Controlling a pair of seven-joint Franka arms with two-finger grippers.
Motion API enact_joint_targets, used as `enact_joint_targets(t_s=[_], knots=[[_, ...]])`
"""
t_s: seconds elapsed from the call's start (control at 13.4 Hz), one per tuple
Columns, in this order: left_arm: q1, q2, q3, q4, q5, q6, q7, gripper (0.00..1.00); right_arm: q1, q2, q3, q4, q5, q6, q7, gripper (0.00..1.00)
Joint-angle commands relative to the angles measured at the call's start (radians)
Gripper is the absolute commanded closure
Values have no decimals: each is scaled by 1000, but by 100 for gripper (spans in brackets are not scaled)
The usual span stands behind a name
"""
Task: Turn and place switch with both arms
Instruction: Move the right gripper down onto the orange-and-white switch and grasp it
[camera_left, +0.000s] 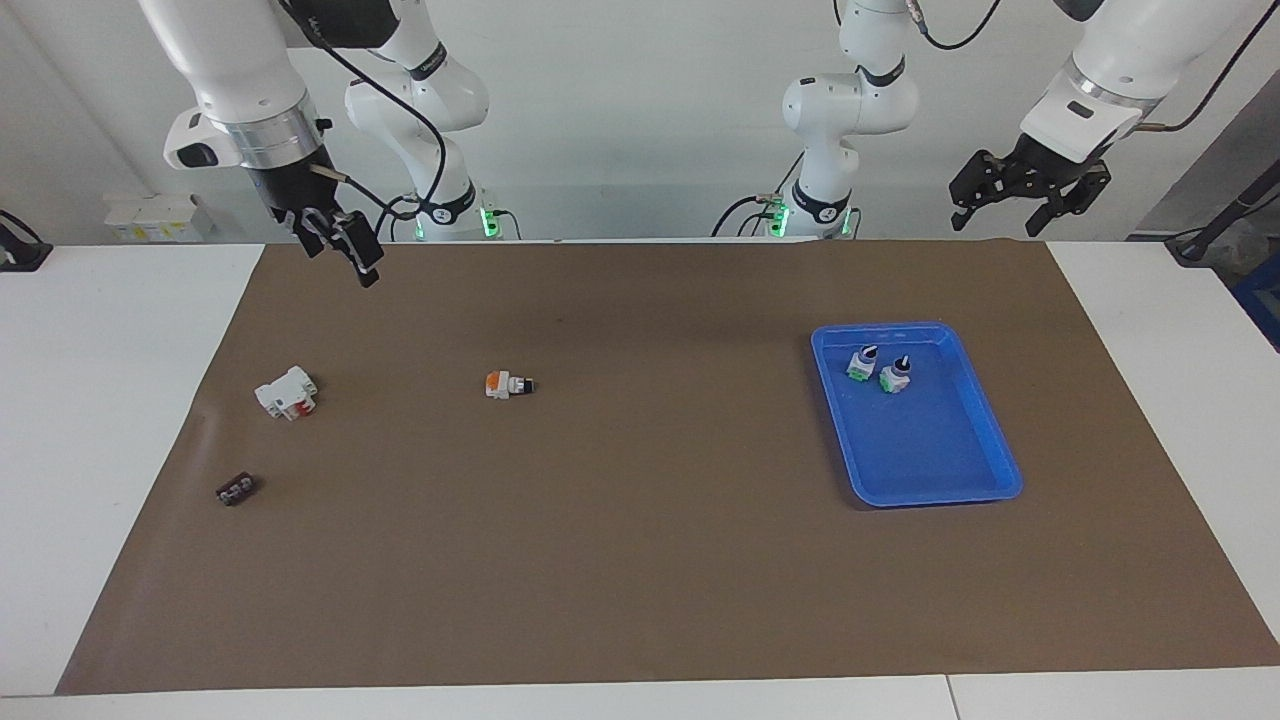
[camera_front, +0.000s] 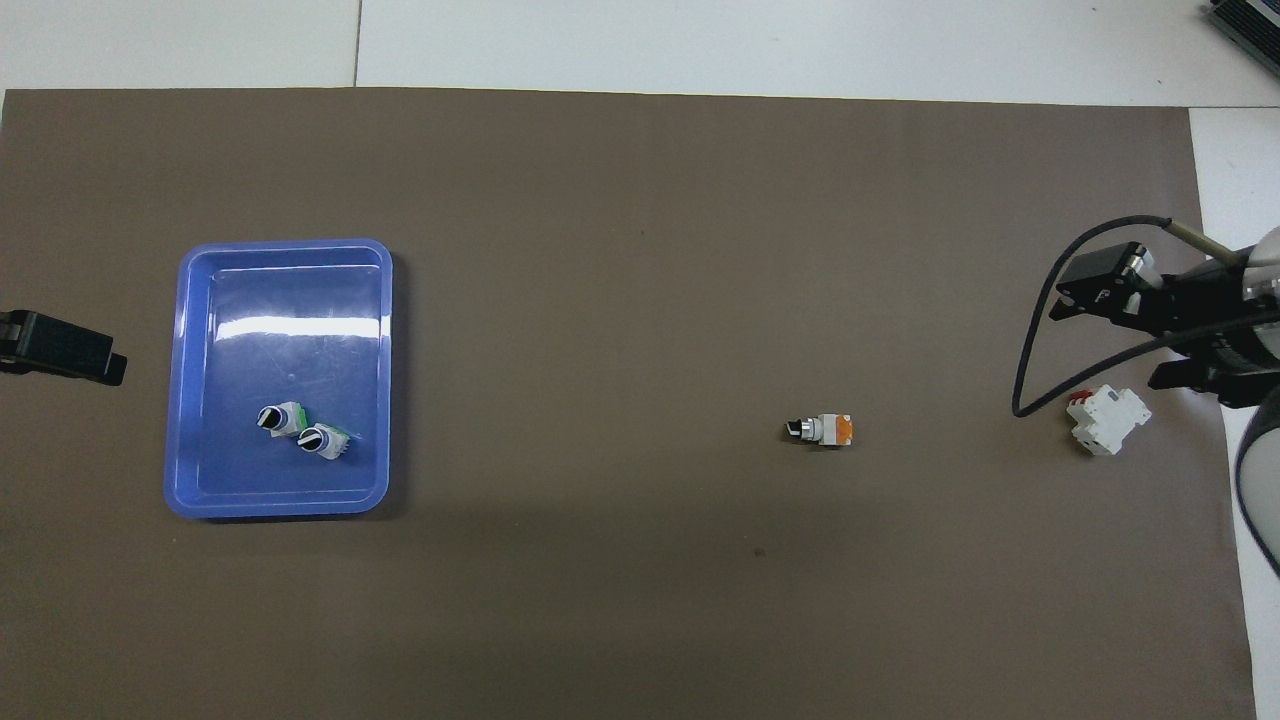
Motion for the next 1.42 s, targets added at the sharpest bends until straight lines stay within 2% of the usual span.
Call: enact_joint_targets(t_s=[0.0,0.22,0.6,0.75,1.05,1.35], knots=[[5,-29,-2,-33,5,5,-4,0,8,-29,6,-175,-6,150,158,0],[5,-29,-2,-33,5,4,-4,0,59,57,6,-266,3,302,401,0],[5,-29,-2,-34,5,4,-4,0,122,147,6,-373,147,475,695,0],[5,-29,-2,-33,5,4,-5,0,151,144,6,-465,233,593,746,0],[5,-29,-2,-33,5,4,-4,0,177,153,6,-574,279,777,819,0],[5,-29,-2,-33,5,5,-4,0,175,147,6,-632,336,802,809,0]])
